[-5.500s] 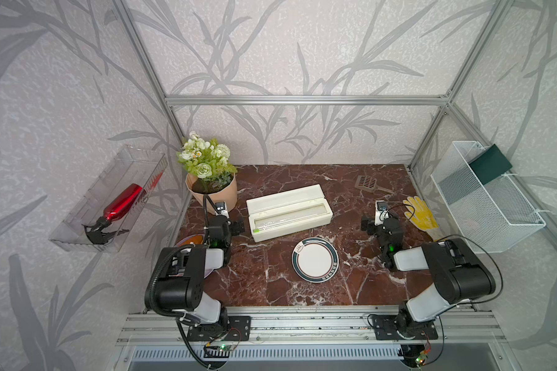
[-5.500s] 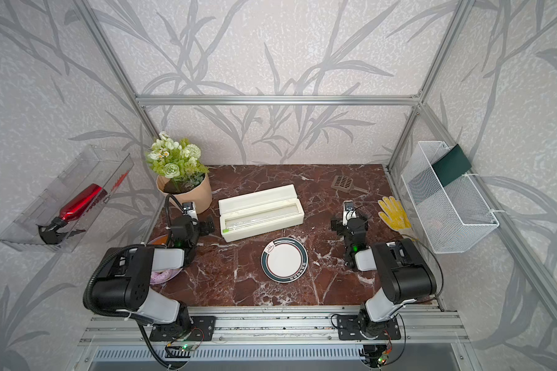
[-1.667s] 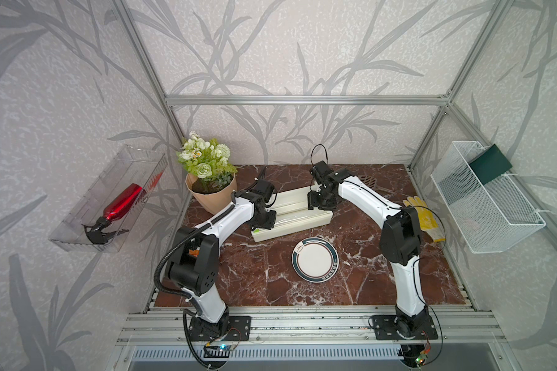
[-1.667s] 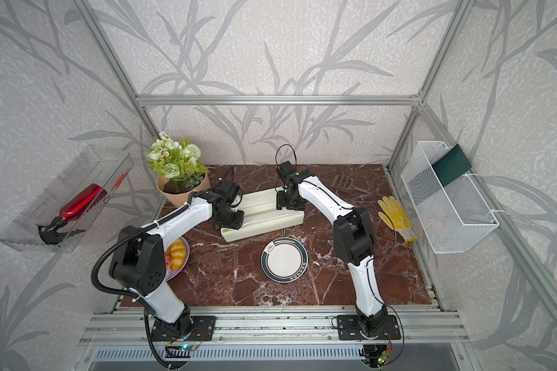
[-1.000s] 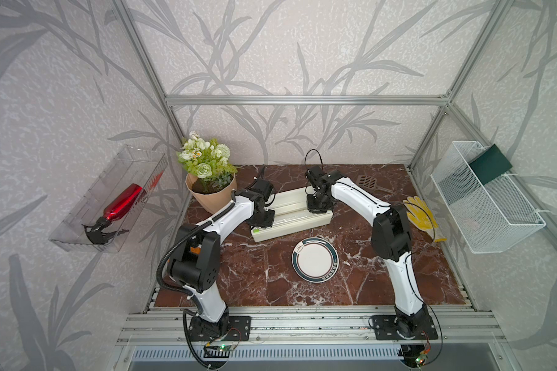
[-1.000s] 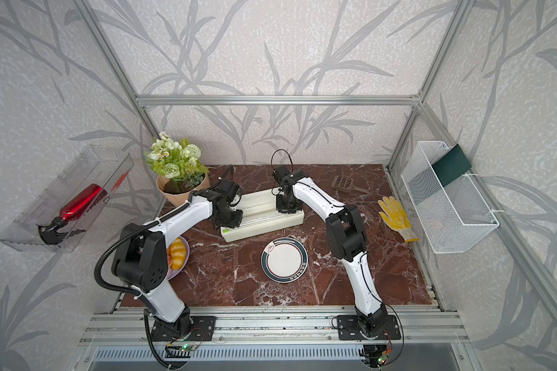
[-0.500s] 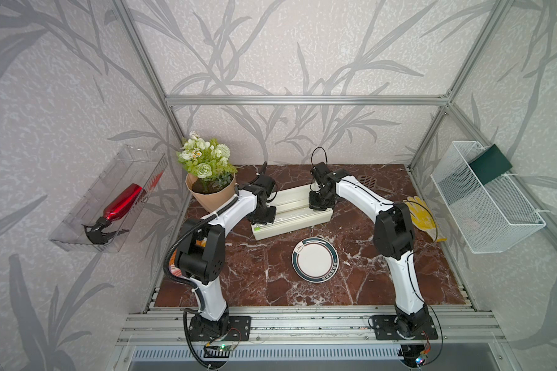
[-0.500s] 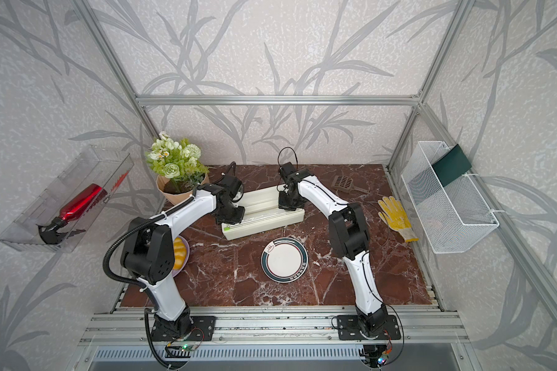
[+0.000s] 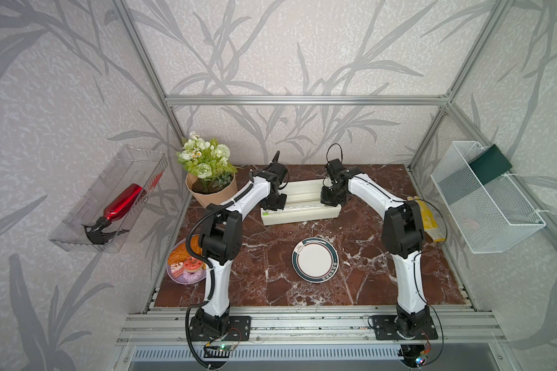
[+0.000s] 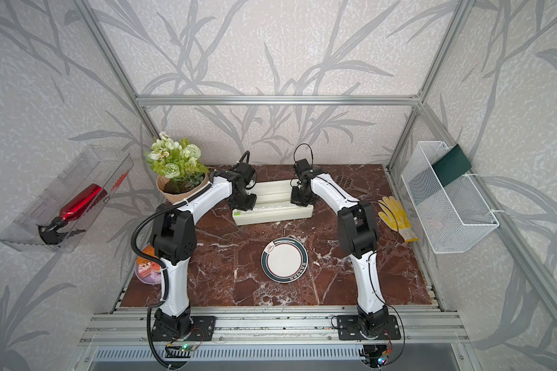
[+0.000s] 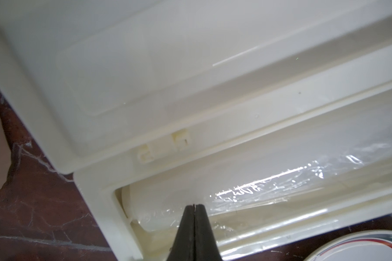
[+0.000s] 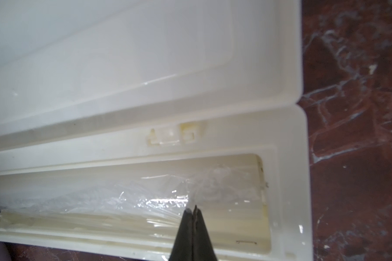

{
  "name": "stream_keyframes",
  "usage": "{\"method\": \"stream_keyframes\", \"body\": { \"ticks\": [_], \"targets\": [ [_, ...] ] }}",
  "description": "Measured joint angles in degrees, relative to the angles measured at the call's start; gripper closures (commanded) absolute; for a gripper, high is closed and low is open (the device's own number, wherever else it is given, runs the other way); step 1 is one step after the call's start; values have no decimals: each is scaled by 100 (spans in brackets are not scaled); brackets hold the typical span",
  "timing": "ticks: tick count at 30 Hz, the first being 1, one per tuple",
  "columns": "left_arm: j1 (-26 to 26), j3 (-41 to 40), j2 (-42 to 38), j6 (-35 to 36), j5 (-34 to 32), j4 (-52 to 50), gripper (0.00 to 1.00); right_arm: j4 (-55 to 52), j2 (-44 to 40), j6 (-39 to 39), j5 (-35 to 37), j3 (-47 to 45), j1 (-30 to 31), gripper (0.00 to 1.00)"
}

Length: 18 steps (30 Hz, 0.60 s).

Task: Wrap the plate with plastic wrap
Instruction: Adjust the plastic wrap cutting box at the center of the board, then pull the plastic wrap from the plastic wrap cutting box.

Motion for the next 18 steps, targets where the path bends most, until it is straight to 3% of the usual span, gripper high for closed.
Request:
{"method": "stream_keyframes", "body": {
  "ticks": [7,18],
  "targets": [
    [-293,407,227,0,181,-79,100,317,-527,48,-101,-807,-343,100],
    [-345,518,-144,0,240,-190,100,116,-586,201,-529,-129,-402,100]
  ]
}}
